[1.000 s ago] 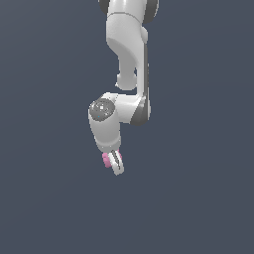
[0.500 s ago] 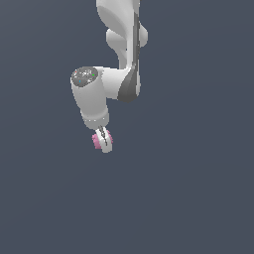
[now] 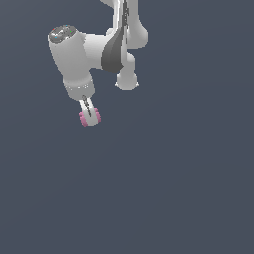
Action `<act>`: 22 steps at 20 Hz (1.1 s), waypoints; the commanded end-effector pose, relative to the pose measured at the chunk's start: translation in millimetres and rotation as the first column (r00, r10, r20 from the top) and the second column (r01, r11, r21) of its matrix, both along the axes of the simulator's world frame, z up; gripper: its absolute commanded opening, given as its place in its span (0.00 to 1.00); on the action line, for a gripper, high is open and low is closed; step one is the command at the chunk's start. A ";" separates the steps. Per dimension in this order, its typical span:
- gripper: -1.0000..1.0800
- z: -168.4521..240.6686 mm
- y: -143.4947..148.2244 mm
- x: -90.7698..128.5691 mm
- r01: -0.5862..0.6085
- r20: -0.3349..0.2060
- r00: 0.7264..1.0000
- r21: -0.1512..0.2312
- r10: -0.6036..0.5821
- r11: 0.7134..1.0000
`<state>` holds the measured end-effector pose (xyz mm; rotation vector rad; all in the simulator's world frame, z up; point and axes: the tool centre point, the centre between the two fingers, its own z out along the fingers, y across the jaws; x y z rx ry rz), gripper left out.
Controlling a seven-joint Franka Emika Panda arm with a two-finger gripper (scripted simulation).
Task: Pick up the object and move it to a goal position.
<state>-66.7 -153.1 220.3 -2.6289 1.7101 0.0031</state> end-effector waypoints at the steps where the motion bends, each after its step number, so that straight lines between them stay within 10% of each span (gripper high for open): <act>1: 0.00 19.3 -12.3 -16.5 0.000 0.000 1.000 0.000 0.000 1.000; 22: 0.00 100.6 -63.6 -76.8 0.000 -0.001 1.000 -0.006 0.000 1.000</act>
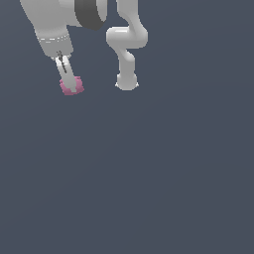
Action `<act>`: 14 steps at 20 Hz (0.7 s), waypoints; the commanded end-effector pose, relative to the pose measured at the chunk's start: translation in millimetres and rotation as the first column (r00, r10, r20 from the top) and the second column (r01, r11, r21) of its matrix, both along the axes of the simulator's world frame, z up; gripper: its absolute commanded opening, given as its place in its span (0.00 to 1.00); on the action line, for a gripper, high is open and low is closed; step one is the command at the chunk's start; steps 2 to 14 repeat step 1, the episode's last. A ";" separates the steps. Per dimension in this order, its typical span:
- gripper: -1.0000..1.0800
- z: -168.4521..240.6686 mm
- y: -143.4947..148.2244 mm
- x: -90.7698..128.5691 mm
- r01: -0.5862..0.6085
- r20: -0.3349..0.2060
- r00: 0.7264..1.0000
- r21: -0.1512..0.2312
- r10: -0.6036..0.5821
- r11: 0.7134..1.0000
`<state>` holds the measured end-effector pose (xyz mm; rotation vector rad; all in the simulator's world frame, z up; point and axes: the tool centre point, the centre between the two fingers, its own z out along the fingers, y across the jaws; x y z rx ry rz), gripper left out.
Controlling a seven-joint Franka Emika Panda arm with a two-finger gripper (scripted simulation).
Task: Pick up the object and move it to a goal position.
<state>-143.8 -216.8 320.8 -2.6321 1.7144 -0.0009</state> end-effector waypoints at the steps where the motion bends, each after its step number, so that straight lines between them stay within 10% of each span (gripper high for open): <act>1: 0.00 0.0 0.2 0.5 -0.001 -0.001 1.000 0.000 0.001 1.000; 14: 0.00 0.0 0.2 0.5 -0.001 -0.001 1.000 0.000 0.001 1.000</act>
